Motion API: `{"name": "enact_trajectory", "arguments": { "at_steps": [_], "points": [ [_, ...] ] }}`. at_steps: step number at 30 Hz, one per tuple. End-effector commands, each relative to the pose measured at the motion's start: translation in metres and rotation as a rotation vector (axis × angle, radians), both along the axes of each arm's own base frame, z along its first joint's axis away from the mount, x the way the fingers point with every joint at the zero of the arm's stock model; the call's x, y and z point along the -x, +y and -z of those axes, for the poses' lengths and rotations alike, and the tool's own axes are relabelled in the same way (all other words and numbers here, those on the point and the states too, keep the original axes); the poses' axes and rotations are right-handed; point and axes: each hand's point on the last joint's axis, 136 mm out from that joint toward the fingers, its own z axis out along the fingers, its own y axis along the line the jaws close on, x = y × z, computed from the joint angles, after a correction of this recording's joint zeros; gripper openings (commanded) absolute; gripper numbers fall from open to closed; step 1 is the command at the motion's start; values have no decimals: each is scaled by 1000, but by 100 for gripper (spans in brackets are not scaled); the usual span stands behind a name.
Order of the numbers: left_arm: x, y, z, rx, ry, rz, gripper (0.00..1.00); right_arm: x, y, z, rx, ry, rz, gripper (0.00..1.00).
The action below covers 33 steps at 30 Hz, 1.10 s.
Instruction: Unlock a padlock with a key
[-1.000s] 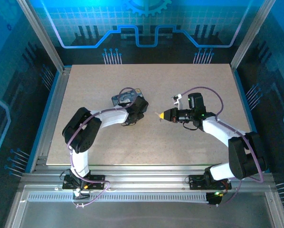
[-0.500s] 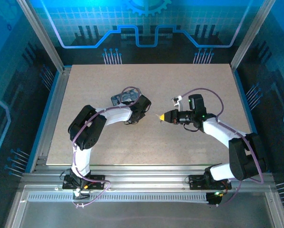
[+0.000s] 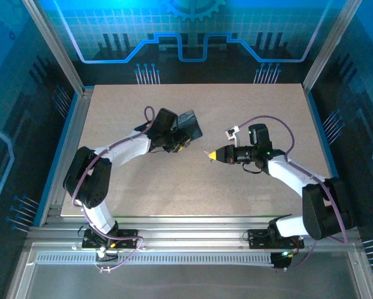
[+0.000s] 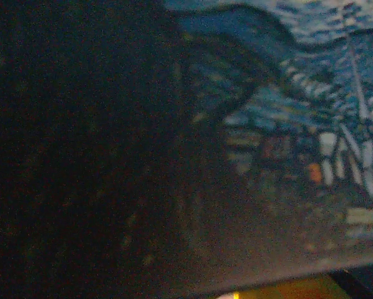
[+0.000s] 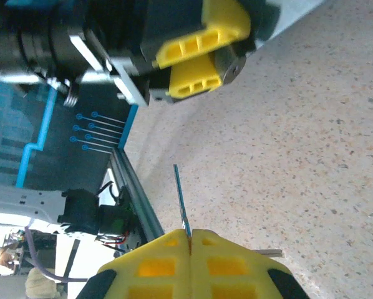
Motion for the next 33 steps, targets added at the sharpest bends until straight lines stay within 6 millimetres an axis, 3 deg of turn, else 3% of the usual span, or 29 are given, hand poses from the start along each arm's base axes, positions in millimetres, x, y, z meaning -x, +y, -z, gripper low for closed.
{"name": "enact_trajectory", "arguments": {
  "at_steps": [1,6,13,16,24,33],
  "points": [
    [6,-36,-50,298,-7,129,3,2,1,-28,-45,-65,-55,0],
    [0,-40,-66,432,-10,130,2,8,1,-48,-42,-120,-93,0],
    [0,-50,-89,541,-36,181,1,1,-2,-45,-16,-125,-89,0],
    [2,-49,-90,546,-37,186,1,-7,-6,-39,4,-102,-83,0],
    [6,-50,-92,573,-41,191,0,-24,-5,-51,25,-150,-94,0],
    [8,-48,-88,581,-35,177,0,-37,-2,-38,33,-113,-91,0]
  ]
}}
